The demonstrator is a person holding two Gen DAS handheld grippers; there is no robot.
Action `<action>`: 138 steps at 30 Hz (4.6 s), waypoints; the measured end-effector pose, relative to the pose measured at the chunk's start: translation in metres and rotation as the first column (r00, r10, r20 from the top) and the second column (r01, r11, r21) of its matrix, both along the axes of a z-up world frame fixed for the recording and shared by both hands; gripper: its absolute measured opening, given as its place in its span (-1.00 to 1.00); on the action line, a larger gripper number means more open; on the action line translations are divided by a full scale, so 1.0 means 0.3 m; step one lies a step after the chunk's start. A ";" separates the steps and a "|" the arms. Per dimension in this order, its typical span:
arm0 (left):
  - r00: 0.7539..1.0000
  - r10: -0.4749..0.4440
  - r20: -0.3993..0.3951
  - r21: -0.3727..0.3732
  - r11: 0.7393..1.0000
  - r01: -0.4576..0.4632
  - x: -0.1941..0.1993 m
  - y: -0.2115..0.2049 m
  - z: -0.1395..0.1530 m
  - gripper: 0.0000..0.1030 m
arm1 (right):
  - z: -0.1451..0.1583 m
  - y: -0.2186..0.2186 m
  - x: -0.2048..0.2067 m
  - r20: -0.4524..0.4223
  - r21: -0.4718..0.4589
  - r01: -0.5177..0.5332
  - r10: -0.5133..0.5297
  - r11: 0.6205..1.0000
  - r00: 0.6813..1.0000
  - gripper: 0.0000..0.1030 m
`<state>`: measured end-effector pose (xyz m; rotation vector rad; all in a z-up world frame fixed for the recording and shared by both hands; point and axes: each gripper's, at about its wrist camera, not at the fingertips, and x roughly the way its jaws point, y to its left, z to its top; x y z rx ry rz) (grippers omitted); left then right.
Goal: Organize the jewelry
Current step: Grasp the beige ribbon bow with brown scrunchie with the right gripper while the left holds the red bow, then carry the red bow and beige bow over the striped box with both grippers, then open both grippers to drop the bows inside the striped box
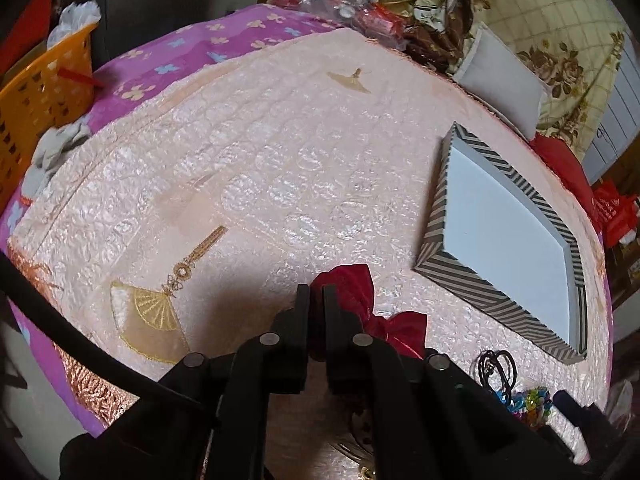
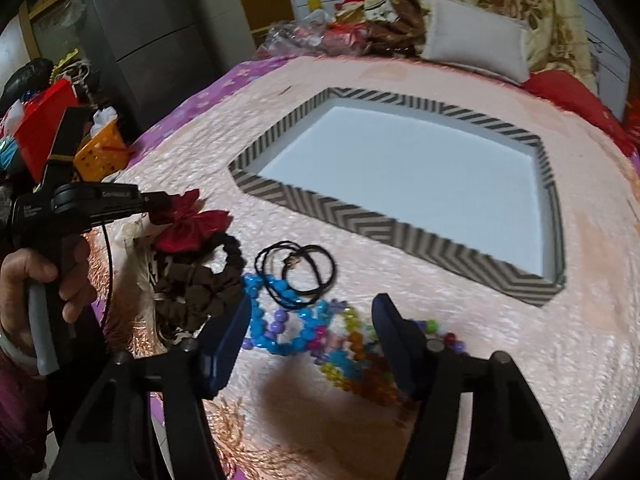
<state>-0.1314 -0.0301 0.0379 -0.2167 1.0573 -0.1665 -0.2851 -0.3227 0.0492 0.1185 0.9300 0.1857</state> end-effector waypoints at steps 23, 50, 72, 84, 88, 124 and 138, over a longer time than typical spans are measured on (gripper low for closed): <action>0.997 -0.050 -0.054 -0.125 0.991 0.043 0.037 -0.001 -0.032 -0.22 | -0.065 0.411 0.036 -0.023 0.036 -0.328 0.329 0.944 0.944 0.29; 0.994 -0.108 -0.023 -0.076 0.992 0.106 0.014 -0.049 -0.025 -0.90 | 0.113 0.080 -0.053 0.114 0.337 -0.139 0.107 0.931 0.988 -0.56; 0.971 -0.169 0.168 -0.046 0.983 0.179 -0.081 -0.126 0.248 -0.92 | 0.210 -0.046 -0.083 0.190 0.318 -0.065 0.003 0.946 0.982 -0.56; 0.961 -0.202 0.187 -0.015 0.978 0.209 -0.089 -0.195 0.282 -0.92 | 0.217 -0.102 -0.096 0.201 0.295 -0.012 -0.049 0.955 0.978 -0.56; 0.957 -0.215 0.193 -0.006 0.976 0.220 -0.092 -0.222 0.291 -0.92 | 0.225 -0.125 -0.096 0.206 0.293 0.008 -0.071 0.956 0.976 -0.56; 0.972 -0.225 0.073 -0.012 0.974 0.227 0.229 -0.420 0.058 -0.92 | 0.046 -0.190 0.540 0.036 0.129 0.148 -0.154 0.981 0.987 -0.57; 0.949 -0.309 0.058 0.019 0.951 0.308 0.217 -0.433 0.015 -0.37 | -0.027 -0.151 0.601 -0.021 0.264 0.158 -0.158 0.951 0.987 -0.18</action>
